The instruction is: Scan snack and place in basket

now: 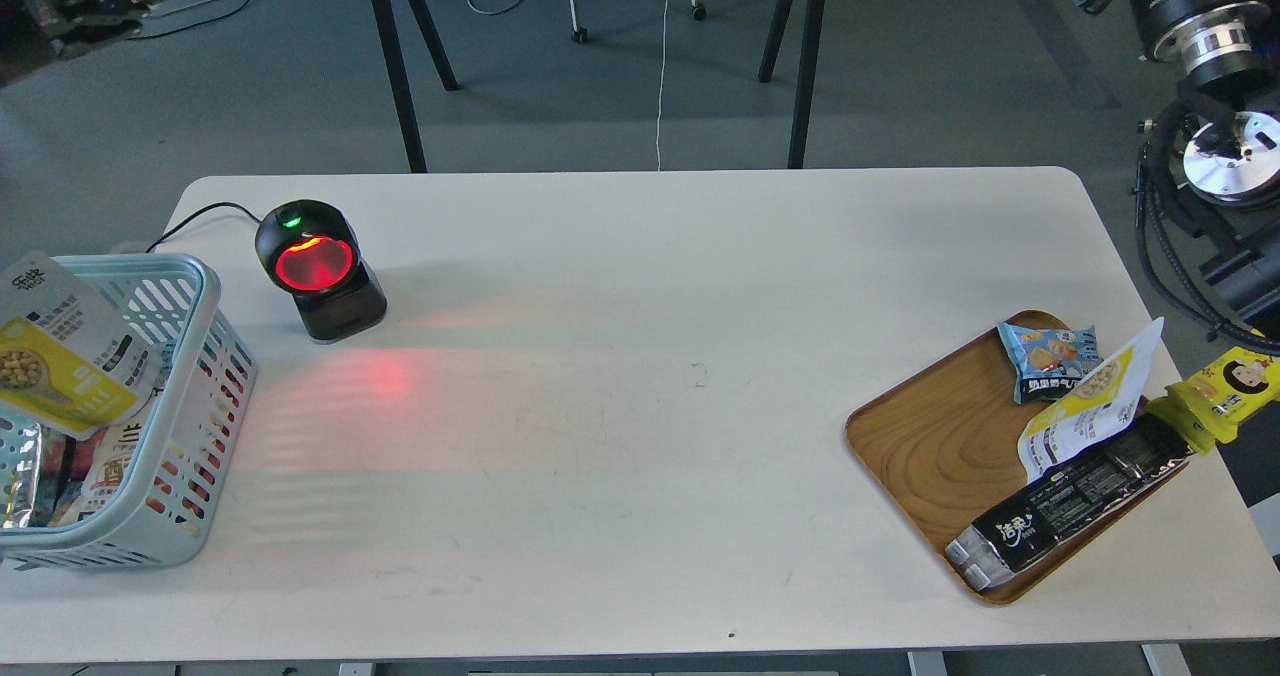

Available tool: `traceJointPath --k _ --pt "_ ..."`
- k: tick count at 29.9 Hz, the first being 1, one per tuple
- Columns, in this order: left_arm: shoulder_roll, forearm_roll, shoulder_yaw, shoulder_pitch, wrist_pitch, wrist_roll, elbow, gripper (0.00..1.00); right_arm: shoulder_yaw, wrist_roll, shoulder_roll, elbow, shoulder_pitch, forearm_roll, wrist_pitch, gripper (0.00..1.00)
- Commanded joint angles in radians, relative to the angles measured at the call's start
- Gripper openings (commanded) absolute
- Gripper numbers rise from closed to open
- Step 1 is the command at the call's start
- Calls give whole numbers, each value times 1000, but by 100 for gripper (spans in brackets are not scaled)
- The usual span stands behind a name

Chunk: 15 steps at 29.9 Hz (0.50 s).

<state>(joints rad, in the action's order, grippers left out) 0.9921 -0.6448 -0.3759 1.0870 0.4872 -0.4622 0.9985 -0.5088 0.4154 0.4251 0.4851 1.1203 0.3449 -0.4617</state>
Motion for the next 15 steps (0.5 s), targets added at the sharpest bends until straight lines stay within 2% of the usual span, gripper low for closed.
traceJointPath --k 1,7,10,15 --pt "-140 216 -66 -1 2 26 -133 99 -34 -9 1 19 7 0 2 96" --pt "-354 356 -133 -1 2 28 -345 99 -109 -93 1 12 6 0 2 98" --pt "-440 381 -213 -4 2 30 -434 99 -129 -127 0 10 3 2 0 98" --pt "-573 522 -317 -10 2 30 -580 99 -169 -138 -40 7 -33 9 -21 98"
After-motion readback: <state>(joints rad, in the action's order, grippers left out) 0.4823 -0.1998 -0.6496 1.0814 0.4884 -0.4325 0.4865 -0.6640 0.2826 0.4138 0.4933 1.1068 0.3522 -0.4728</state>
